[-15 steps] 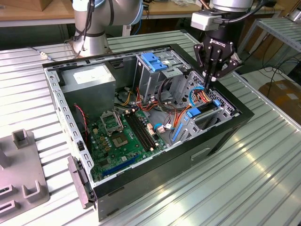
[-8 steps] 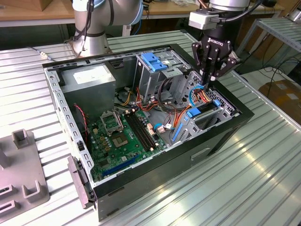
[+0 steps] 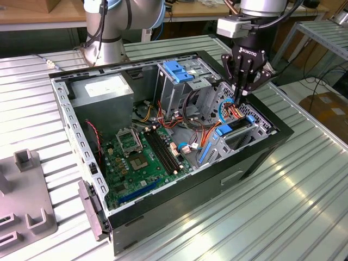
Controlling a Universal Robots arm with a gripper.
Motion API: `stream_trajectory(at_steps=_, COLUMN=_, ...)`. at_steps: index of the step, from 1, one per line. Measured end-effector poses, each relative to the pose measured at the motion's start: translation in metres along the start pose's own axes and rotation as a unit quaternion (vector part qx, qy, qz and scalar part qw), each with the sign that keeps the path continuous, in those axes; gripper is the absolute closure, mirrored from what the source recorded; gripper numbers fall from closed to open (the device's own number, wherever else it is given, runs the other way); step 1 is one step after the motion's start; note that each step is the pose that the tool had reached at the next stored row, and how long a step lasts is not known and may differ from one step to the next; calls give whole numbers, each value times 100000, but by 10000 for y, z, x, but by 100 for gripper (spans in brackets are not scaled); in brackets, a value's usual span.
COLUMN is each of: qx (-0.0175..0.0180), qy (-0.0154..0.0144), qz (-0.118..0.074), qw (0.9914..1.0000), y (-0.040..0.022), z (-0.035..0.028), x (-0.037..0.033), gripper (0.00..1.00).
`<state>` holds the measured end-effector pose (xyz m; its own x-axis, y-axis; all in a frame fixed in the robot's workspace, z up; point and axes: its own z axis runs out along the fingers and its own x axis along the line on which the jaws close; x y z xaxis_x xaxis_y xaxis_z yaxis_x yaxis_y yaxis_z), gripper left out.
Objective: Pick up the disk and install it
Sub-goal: 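Insert the second disk wire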
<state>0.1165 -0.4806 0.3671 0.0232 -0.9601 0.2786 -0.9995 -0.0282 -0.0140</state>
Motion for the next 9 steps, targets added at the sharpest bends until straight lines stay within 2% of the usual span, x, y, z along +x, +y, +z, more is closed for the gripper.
stream_trajectory(at_steps=5, qx=8, qy=-32, qz=-17, qw=100000, y=0, z=19, x=0, gripper=84)
stream_trajectory(at_steps=6, qx=26, qy=-303, qz=-48, qw=100000, y=1, z=25, x=9, gripper=84)
stream_trajectory(at_steps=9, qx=189, qy=-2171, qz=-215, qw=99976, y=2, z=33, x=33, gripper=84)
